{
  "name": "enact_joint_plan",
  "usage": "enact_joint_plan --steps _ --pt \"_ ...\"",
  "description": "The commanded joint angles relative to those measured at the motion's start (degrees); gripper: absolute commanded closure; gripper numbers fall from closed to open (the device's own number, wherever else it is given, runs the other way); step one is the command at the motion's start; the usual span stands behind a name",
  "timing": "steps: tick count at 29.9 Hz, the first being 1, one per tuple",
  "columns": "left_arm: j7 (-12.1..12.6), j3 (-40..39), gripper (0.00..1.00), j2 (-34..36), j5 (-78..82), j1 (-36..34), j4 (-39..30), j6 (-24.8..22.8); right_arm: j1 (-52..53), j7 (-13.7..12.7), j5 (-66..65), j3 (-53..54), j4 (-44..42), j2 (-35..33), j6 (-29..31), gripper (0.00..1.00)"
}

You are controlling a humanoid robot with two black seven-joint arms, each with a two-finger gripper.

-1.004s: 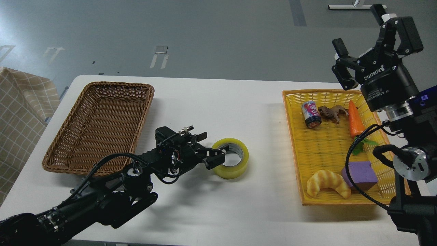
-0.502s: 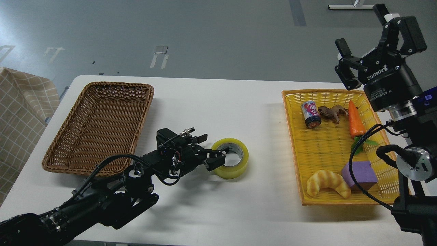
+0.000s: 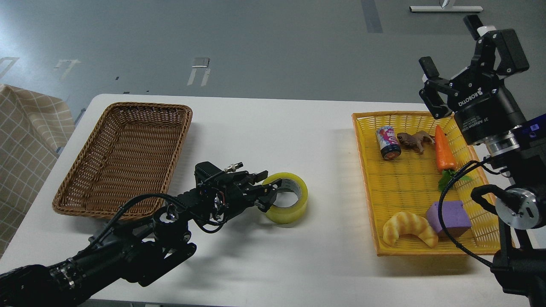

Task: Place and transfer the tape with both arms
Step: 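Grasp the tape roll's edge with the left gripper, then lift the tape roll and carry it over the wicker basket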

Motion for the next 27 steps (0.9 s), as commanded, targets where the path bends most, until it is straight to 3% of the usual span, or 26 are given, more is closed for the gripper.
enact_joint_plan --steps 1,27 --pt "0.4 0.0 0.75 -0.1 0.0 0.0 0.1 -0.1 -0.2 0.1 0.0 0.0 -0.2 -0.2 -0.1 0.0" --pt "0.3 -0.7 0.78 1.9 -2.0 -6.2 -0.3 0.0 1.2 -0.1 0.1 -0.2 -2.6 -0.3 -0.7 0.0"
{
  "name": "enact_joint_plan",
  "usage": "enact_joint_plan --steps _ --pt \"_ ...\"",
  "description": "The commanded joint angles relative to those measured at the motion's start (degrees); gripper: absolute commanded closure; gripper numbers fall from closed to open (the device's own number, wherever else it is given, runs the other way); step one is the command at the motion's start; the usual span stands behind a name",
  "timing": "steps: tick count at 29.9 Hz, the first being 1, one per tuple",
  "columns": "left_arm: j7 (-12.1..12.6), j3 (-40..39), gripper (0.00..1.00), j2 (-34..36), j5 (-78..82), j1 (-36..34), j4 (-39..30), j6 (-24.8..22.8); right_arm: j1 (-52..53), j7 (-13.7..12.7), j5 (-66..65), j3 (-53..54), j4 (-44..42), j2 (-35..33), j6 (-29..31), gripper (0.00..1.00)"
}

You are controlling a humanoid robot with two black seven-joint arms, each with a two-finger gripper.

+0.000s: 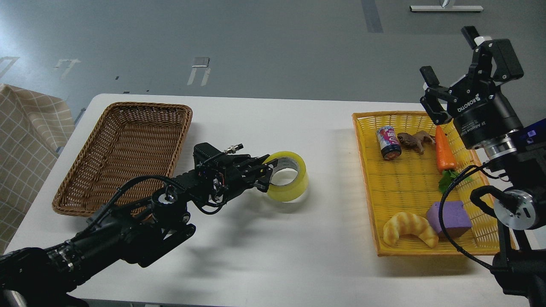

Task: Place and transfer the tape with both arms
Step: 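Lift the tape roll and carry it over the wicker basket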

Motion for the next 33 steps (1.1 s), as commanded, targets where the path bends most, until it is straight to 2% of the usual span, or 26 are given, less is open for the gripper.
enact_joint_plan --steps 1,24,30,33 --pt "0.2 -0.3 0.78 0.6 -1.8 -1.1 -0.5 0.1 0.8 -0.2 0.0 -0.1 -0.1 0.0 0.0 0.0" --pt "-1.0 -0.8 0.78 10.2 -17.4 -9.1 -0.8 0.2 0.4 -0.2 0.2 -0.4 -1.3 -1.6 0.1 0.0" --pt "-1.1 -1.0 0.78 15.0 -23.5 -10.2 -0.9 2.6 0.4 -0.2 0.2 -1.0 -1.8 -2.2 0.1 0.0" --pt "-2.0 -1.2 0.78 17.9 -26.3 -11.2 -1.2 3.7 0.5 -0.2 0.2 -1.4 -2.2 -2.1 0.1 0.0"
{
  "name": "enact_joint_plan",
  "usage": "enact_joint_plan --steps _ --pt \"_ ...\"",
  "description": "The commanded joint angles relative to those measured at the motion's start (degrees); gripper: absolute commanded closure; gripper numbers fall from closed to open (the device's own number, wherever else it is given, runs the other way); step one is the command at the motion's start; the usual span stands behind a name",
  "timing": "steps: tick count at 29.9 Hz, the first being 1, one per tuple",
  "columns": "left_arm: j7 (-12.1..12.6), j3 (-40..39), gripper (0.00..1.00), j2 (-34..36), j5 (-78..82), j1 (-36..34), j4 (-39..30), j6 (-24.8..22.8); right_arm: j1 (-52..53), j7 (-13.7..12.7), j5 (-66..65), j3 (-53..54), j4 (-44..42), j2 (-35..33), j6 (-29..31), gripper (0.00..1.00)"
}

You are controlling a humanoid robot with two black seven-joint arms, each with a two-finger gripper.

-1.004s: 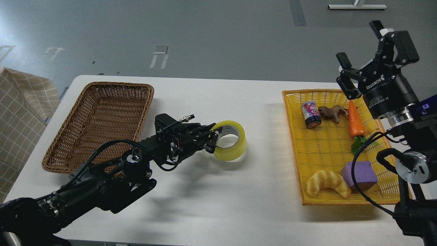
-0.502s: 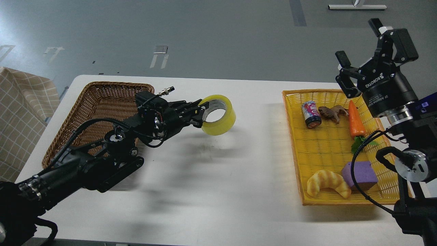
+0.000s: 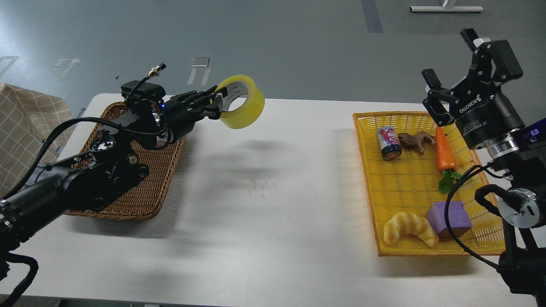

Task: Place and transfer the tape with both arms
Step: 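Lift the tape roll and carry it over the wicker basket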

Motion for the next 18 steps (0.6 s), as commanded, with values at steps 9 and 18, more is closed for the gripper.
enact_joint_plan --steps 9,18 --pt "-3.3 -0.2 0.78 8.6 -6.9 -1.1 -0.4 1.9 0.1 0.0 0.1 -0.4 -1.4 0.4 0.0 0.0" --pt "-5.0 0.8 0.78 12.5 -6.6 3.6 0.1 4.2 -0.2 0.0 0.1 -0.5 -1.9 0.6 0.1 0.0"
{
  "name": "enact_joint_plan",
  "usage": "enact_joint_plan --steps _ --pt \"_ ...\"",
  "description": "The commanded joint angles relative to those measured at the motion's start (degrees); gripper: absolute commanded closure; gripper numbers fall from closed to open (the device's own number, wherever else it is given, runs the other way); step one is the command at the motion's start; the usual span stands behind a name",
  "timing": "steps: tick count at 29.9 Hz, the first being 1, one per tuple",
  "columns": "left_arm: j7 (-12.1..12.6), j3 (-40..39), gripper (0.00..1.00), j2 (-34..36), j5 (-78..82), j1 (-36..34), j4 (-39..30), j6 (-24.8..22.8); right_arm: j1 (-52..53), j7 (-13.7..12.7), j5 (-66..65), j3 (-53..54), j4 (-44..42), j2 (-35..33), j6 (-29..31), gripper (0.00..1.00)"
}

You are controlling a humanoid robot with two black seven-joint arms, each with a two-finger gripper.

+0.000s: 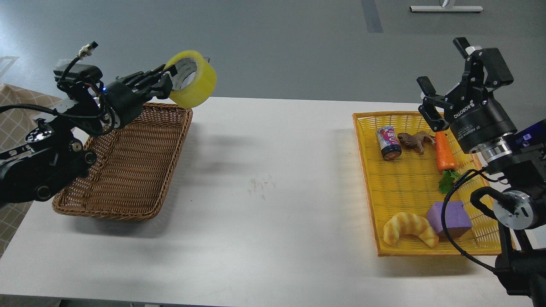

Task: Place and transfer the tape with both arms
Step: 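Lift the tape roll and carry it over the wicker basket, then lower the tape roll into the basket and open the left gripper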

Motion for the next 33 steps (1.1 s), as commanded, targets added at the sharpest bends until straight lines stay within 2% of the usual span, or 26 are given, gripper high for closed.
enact_joint_plan --steps 1,5,16,21,26,33 --pt "-0.3 0.1 0.78 0.7 0.4 2.2 0.4 1.7 0.1 0.0 0.0 -0.1 -0.1 0.3 0.0 0.0" --pt "-0.7 0.4 0.78 1.4 0.6 3.9 1.5 2.4 0.1 0.1 0.0 -0.5 -0.1 0.3 0.0 0.0" --pt "-4.3 0.4 0.78 3.3 0.9 9.8 4.8 5.9 -0.3 0.1 0.0 -0.5 -0.1 0.3 -0.1 0.0" --pt "-5.7 1.0 0.78 3.1 0.8 10.8 8.9 7.4 -0.4 0.1 0.0 -0.5 0.1 0.4 -0.1 0.0" --pt "-8.7 4.0 0.76 2.1 0.5 10.8 14.7 11.8 -0.6 0.1 0.0 -0.5 0.2 0.3 0.0 0.0" --pt "-9.7 5.2 0.74 2.1 0.0 10.8 15.0 12.7 -0.6 0.1 0.0 -0.5 0.2 0.4 -0.1 0.0"
